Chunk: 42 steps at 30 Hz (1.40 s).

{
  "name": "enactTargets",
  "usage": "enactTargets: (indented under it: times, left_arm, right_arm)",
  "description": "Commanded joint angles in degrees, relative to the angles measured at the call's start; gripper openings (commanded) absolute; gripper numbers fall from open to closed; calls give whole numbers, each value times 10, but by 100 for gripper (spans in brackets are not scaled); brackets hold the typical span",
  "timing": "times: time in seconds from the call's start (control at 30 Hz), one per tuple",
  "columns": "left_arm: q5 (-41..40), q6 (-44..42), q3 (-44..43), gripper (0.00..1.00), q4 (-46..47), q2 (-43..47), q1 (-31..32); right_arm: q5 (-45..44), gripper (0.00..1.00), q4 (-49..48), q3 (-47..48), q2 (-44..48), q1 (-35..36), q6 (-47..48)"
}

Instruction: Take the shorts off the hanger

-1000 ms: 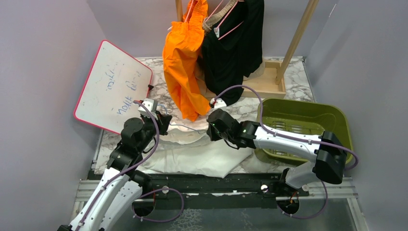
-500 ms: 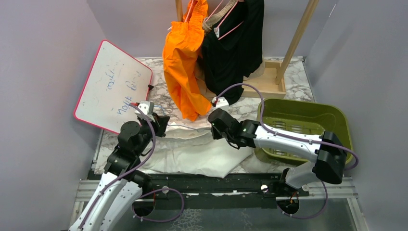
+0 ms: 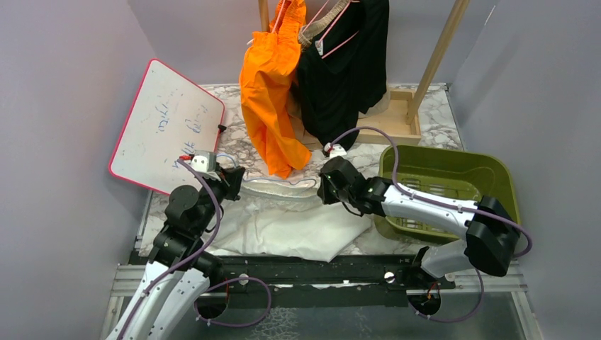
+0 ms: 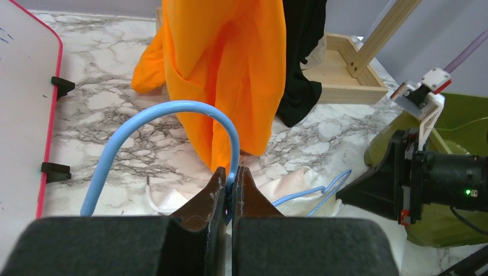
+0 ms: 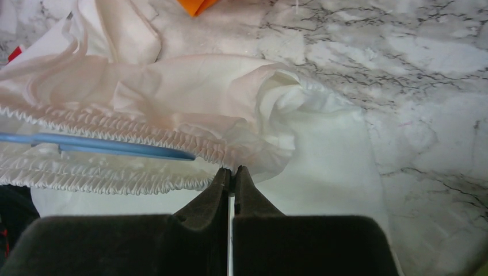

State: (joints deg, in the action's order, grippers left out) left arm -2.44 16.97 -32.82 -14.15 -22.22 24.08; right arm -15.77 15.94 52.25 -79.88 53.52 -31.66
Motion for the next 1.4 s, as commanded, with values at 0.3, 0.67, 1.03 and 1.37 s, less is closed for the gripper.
enactTargets:
  times: [0.3,0.67,1.03,1.37]
  left_arm:
    - [40,-6,-24,0,60,-61,-5]
    - [126,-45,-3,0,57,-55,-4]
    - [158,-34,1,0,73,-55,-5]
    - [108,-42,4,0,51,-27,-5]
  right_arm:
    - [77,50,-47,-37,71,-4,86]
    - [201,70,-234,-120,150,-4,365]
    - [389,63,-39,15,7,-5,570]
    - [394,14,-72,-30,67,-5,578]
